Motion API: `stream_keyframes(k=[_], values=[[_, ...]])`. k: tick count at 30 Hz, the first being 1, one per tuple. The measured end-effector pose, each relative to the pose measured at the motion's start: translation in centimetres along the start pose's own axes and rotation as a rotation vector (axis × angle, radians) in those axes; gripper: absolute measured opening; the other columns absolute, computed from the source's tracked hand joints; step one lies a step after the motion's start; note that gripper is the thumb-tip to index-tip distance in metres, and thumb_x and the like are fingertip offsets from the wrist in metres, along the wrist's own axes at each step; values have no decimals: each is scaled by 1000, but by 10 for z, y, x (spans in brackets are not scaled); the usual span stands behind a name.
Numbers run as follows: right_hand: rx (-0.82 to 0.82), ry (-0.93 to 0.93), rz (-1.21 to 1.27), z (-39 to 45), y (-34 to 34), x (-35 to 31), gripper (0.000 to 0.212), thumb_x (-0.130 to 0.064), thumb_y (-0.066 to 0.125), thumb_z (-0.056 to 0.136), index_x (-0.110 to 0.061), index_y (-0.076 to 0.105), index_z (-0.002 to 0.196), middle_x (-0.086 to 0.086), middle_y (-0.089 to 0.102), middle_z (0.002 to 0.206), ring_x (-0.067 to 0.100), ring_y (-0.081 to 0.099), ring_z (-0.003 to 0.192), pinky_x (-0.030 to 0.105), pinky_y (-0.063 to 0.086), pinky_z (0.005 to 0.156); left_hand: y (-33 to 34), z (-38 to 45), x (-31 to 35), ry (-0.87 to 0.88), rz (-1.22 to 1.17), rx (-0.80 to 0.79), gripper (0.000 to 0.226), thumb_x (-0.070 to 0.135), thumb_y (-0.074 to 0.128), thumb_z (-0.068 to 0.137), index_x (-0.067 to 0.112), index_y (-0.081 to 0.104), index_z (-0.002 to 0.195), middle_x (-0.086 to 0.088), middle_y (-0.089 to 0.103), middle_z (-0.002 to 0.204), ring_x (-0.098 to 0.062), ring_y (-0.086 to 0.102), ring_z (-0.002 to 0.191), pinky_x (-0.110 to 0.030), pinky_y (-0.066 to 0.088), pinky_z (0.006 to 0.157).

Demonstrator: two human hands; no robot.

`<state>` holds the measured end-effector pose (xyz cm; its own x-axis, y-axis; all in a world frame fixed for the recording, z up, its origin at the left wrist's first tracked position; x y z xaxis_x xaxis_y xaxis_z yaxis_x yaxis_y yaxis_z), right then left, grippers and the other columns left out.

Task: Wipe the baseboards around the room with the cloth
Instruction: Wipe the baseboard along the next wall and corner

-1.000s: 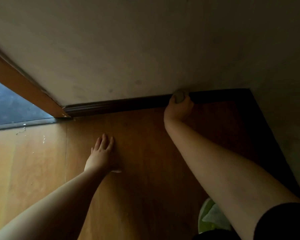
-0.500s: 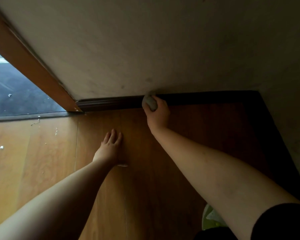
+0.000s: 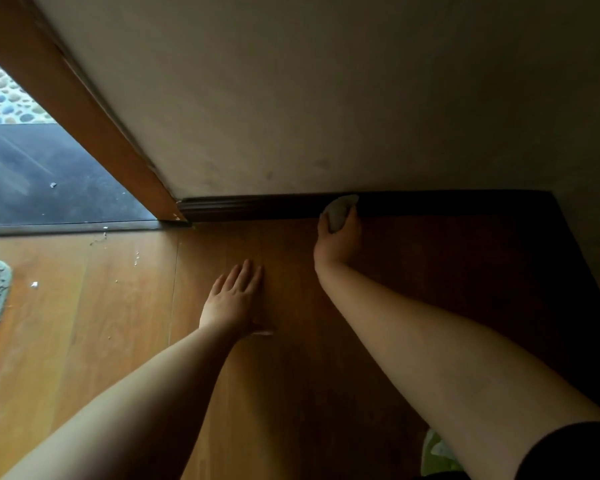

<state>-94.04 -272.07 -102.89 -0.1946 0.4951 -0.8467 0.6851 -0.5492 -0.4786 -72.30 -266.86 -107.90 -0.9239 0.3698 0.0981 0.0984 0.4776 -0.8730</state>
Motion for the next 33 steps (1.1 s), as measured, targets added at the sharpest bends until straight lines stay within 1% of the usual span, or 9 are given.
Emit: stream_keyframes(k=[5, 9, 13, 17, 20, 22, 26, 30, 33], values=[[-68, -151, -64, -27, 39, -13, 69, -31, 62, 96, -16, 28, 155, 7, 36, 155, 25, 36, 142, 42, 35, 115, 5, -13, -9, 59, 30, 82, 110, 74, 47, 84, 23, -22, 153, -1, -26, 160, -24, -14, 151, -41, -3, 121], [-54, -120, -112, -37, 57, -17, 69, -32, 59, 97, -15, 26, 155, 8, 33, 157, 26, 34, 143, 44, 33, 115, 7, -23, -22, -56, -31, 72, 106, 72, 45, 86, 24, -21, 153, -6, -29, 159, -27, -18, 150, -46, 2, 124], [-69, -61, -81, -55, 82, -24, 70, -31, 60, 96, -13, 25, 155, 10, 31, 158, 27, 30, 145, 44, 30, 117, 15, -32, -39, -112, -88, 14, 113, 74, 50, 83, 23, -24, 152, -7, -30, 158, -26, -20, 149, -49, 1, 123], [-230, -84, -46, -81, 110, -32, 72, -33, 62, 96, -11, 27, 155, 13, 36, 155, 28, 35, 142, 43, 33, 115, 17, -37, -50, -63, -93, 11, 123, 77, 56, 76, 22, -26, 150, -1, -29, 158, -22, -20, 149, -44, -2, 122], [-442, -180, -27, -93, 119, -41, 68, -31, 64, 95, -9, 34, 152, 13, 42, 152, 26, 39, 140, 39, 35, 115, 18, -37, -53, -64, -114, 30, 126, 78, 58, 74, 21, -23, 152, 0, -27, 160, -20, -19, 149, -42, -1, 123], [-490, -252, -18, -89, 108, -45, 61, -27, 65, 94, -8, 43, 147, 13, 47, 148, 25, 42, 138, 39, 35, 114, 19, -36, -53, -67, -113, 36, 126, 77, 58, 74, 22, -24, 151, 1, -27, 159, -19, -20, 149, -41, -2, 123], [-389, -252, -19, -62, 57, -33, 51, -29, 65, 94, -10, 53, 139, 10, 55, 138, 23, 51, 128, 40, 42, 108, 17, -33, -54, -68, -163, 33, 127, 74, 64, 72, 24, -25, 148, 2, -28, 158, -17, -22, 146, -39, -4, 121], [-154, -136, 24, -17, -8, -5, 44, -32, 63, 95, -14, 56, 135, 6, 58, 131, 20, 56, 120, 44, 48, 102, 19, -29, -55, -75, -183, 32, 131, 70, 71, 69, 21, -16, 154, 4, -29, 155, -13, -23, 143, -38, -2, 120], [-11, -42, 16, 11, -39, 6, 45, -31, 62, 96, -15, 53, 137, 7, 55, 135, 23, 55, 123, 46, 48, 103, 17, -28, -53, -86, -177, 18, 131, 68, 72, 70, 20, -15, 155, 4, -30, 153, -13, -21, 146, -40, 0, 121]])
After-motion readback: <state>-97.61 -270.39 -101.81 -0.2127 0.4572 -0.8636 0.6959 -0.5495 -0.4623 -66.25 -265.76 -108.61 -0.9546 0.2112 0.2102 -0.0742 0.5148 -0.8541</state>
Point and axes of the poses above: each hand's wrist, its own z-axis towards the middle knuckle, its own y-axis out of the palm, x = y × z, the point moved 6 cm from there along z, towards the middle knuckle
